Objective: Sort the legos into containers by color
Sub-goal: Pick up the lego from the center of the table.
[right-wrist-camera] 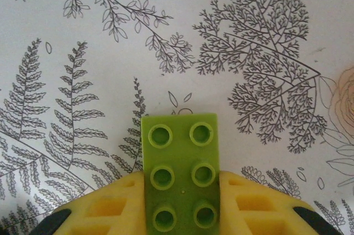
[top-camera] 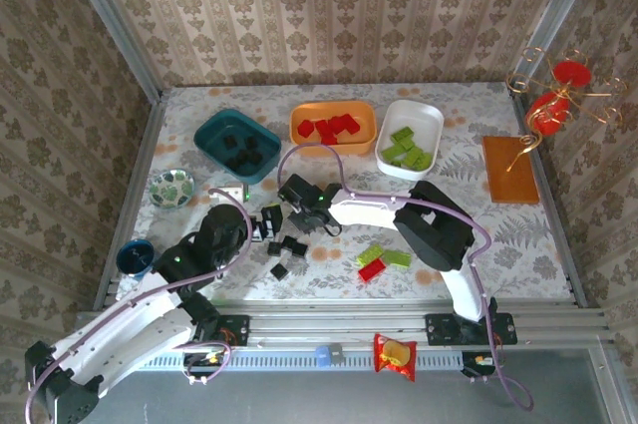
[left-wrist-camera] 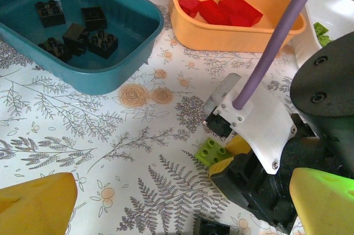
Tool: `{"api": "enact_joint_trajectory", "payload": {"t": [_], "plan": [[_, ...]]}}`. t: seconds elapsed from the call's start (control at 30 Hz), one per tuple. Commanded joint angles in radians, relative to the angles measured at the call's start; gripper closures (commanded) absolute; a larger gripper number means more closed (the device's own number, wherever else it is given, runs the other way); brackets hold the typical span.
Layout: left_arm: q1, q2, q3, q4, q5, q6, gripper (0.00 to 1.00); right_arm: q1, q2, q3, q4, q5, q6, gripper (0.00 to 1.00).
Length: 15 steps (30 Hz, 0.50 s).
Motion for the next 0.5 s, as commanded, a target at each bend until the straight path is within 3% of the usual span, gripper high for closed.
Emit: {"api": "enact_joint_trajectory", "payload": {"t": [0.0, 0.3, 0.47], "plan": [[0.01, 0.001, 0.026, -0.027, -0.019, 0.022, 0.0, -0.005, -0.038, -0.071, -0.002, 0.077, 0.004, 0.74], [0.018, 0.019, 0.013, -0.018, -0.012, 0.018, 0.0, -0.066, -0.25, -0.268, 0.119, 0.093, 0.088, 0.79], [0.026, 0.028, 0.002, -0.003, -0.004, 0.015, 0.0, -0.152, -0.405, -0.367, 0.136, 0.096, 0.122, 0.81]]}}
